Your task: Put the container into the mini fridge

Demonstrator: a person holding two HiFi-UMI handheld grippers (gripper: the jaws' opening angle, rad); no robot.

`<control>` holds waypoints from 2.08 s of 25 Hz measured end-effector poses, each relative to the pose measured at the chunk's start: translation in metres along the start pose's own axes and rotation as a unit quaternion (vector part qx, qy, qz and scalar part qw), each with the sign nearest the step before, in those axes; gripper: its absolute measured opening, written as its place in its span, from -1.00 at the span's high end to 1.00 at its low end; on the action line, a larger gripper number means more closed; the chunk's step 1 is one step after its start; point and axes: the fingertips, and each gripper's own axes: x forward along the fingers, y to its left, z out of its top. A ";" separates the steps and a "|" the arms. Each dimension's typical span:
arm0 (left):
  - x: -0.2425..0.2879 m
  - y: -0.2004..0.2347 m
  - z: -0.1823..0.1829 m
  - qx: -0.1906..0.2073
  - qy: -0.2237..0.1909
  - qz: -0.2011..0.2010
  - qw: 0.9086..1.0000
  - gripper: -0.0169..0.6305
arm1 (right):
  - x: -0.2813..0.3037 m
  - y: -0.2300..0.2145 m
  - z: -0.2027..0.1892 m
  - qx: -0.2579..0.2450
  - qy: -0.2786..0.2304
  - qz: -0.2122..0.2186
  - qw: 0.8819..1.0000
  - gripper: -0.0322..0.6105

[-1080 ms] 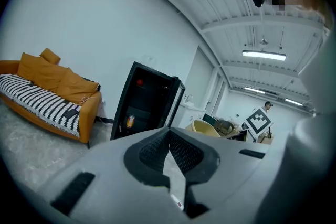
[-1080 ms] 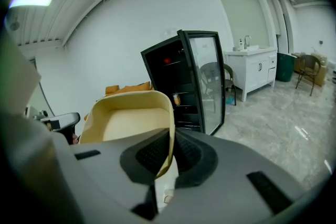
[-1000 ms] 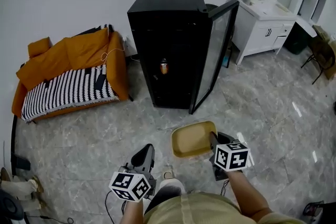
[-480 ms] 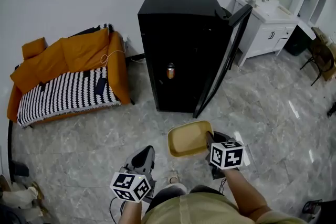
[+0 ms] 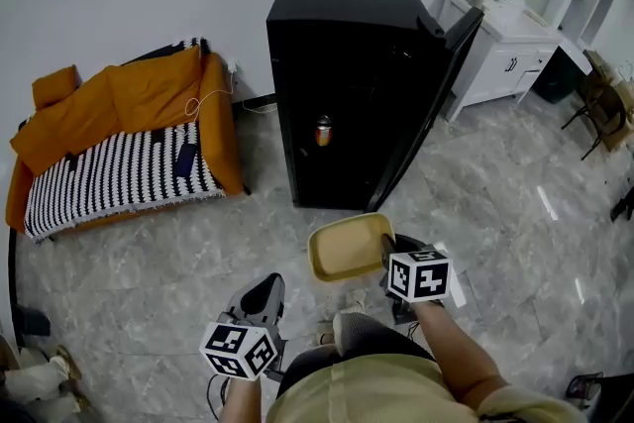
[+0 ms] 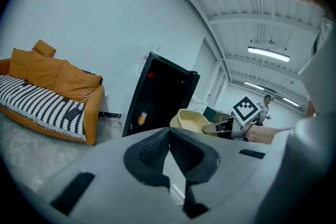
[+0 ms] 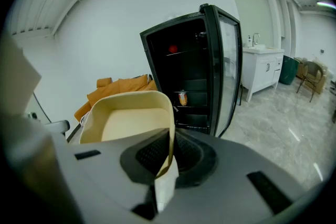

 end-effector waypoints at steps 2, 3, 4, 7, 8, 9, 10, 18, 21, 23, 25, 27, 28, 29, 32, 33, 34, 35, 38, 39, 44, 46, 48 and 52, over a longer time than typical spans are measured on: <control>0.000 0.003 0.003 0.003 -0.003 0.006 1.000 0.88 | 0.010 0.001 0.009 -0.005 -0.001 0.000 1.000 0.81; 0.001 0.005 0.004 0.005 -0.005 0.011 1.000 0.88 | 0.015 0.002 0.013 -0.007 -0.001 0.000 1.000 0.81; 0.002 0.008 0.006 0.008 -0.006 0.016 1.000 0.88 | 0.021 0.003 0.017 -0.009 0.000 0.001 1.000 0.81; 0.009 0.019 0.013 0.023 -0.010 0.042 0.999 0.88 | 0.042 0.006 0.028 -0.013 0.004 0.010 1.000 0.81; 0.013 0.022 0.015 0.026 -0.012 0.050 0.998 0.88 | 0.050 0.008 0.032 -0.016 0.007 0.015 1.000 0.81; 0.018 0.025 0.018 0.025 -0.014 0.055 0.998 0.88 | 0.058 0.009 0.035 -0.020 0.010 0.020 1.000 0.81; 0.023 0.027 0.019 0.022 -0.015 0.059 0.998 0.88 | 0.065 0.009 0.037 -0.023 0.015 0.025 0.999 0.81; 0.089 0.038 0.033 0.018 -0.006 0.077 0.997 0.88 | 0.119 -0.004 0.069 -0.052 0.045 0.053 0.996 0.81; 0.113 0.045 0.036 0.018 -0.001 0.088 0.996 0.88 | 0.137 -0.012 0.081 -0.059 0.054 0.058 0.995 0.81; 0.127 0.047 0.039 0.018 -0.001 0.092 0.996 0.88 | 0.150 -0.018 0.090 -0.060 0.057 0.062 0.995 0.81; 0.140 0.047 0.042 0.020 -0.001 0.095 0.995 0.88 | 0.161 -0.024 0.095 -0.056 0.064 0.062 0.994 0.81; 0.153 0.047 0.045 0.023 0.001 0.097 0.995 0.88 | 0.171 -0.032 0.099 -0.052 0.073 0.058 0.994 0.81; 0.160 0.047 0.046 0.025 0.003 0.098 0.995 0.88 | 0.177 -0.036 0.102 -0.051 0.076 0.057 0.994 0.81; 0.167 0.047 0.047 0.027 0.005 0.098 0.995 0.88 | 0.182 -0.039 0.105 -0.052 0.078 0.056 0.994 0.81; 0.186 0.050 0.049 0.029 0.010 0.104 0.994 0.88 | 0.200 -0.047 0.113 -0.052 0.085 0.054 0.994 0.81; 0.191 0.053 0.048 0.030 0.013 0.110 0.993 0.88 | 0.206 -0.050 0.115 -0.054 0.088 0.052 0.993 0.81; 0.196 0.056 0.047 0.032 0.017 0.116 0.993 0.88 | 0.212 -0.053 0.116 -0.057 0.091 0.050 0.993 0.81; 0.202 0.058 0.045 0.031 0.019 0.121 0.992 0.88 | 0.219 -0.057 0.118 -0.061 0.094 0.047 0.993 0.81; 0.216 0.064 0.041 0.011 0.019 0.126 0.992 0.88 | 0.242 -0.071 0.124 -0.067 0.101 0.033 0.992 0.81; 0.220 0.067 0.040 0.005 0.019 0.129 0.991 0.88 | 0.250 -0.075 0.128 -0.067 0.102 0.028 0.992 0.81; 0.236 0.085 0.041 -0.004 0.019 0.155 0.988 0.88 | 0.287 -0.088 0.148 -0.067 0.102 0.012 0.992 0.81; 0.243 0.090 0.045 -0.008 0.012 0.158 0.987 0.88 | 0.302 -0.093 0.157 -0.072 0.100 0.004 0.992 0.81; 0.251 0.094 0.049 -0.004 0.004 0.159 0.987 0.88 | 0.319 -0.100 0.166 -0.068 0.097 -0.007 0.993 0.81; 0.265 0.101 0.058 0.007 -0.011 0.170 0.985 0.88 | 0.347 -0.115 0.185 -0.053 0.087 -0.036 0.994 0.81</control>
